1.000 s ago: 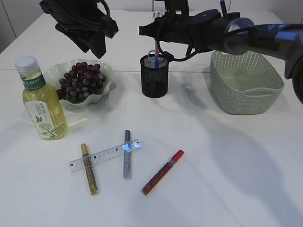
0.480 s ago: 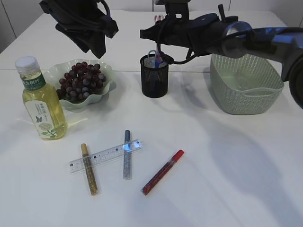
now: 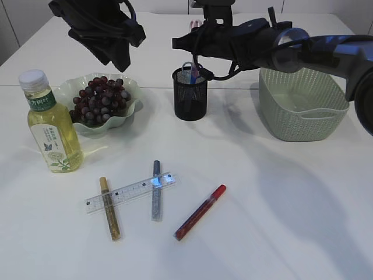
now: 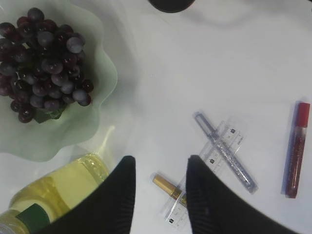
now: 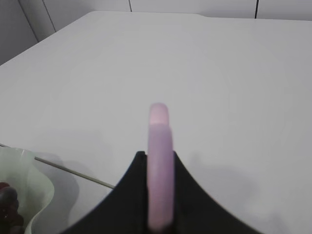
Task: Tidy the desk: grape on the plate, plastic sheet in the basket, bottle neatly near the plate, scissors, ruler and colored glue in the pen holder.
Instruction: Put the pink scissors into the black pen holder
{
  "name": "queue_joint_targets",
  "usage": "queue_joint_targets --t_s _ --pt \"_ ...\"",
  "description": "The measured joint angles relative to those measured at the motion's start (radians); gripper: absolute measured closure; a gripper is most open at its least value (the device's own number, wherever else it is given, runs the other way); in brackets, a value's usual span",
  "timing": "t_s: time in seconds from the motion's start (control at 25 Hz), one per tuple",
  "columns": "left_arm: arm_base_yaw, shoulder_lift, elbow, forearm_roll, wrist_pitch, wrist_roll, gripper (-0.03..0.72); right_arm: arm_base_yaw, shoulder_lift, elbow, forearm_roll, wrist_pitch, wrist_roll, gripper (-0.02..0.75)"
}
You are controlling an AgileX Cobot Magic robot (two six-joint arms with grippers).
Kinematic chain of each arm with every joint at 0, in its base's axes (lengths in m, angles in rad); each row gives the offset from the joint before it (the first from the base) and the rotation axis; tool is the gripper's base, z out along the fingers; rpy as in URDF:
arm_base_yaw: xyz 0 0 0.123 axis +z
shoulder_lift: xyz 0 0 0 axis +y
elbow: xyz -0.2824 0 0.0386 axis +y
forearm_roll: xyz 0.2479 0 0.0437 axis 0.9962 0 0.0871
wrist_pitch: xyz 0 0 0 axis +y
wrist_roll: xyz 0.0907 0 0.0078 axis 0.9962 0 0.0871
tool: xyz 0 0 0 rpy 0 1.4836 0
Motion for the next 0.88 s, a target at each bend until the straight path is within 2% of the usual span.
queue_joint_targets --t_s 0.24,0.56,0.88 --pt "0.0 0.0 0.0 0.0 0.0 0.0 0.431 0.0 0.0 0.0 0.002 0.0 0.0 0.65" --pt "0.0 0.0 0.0 0.0 0.0 0.0 0.431 0.0 0.0 0.0 0.003 0.01 0.0 0.515" --pt "0.0 0.0 0.0 0.0 0.0 0.0 0.432 0.0 0.0 0.0 0.004 0.014 -0.001 0.505"
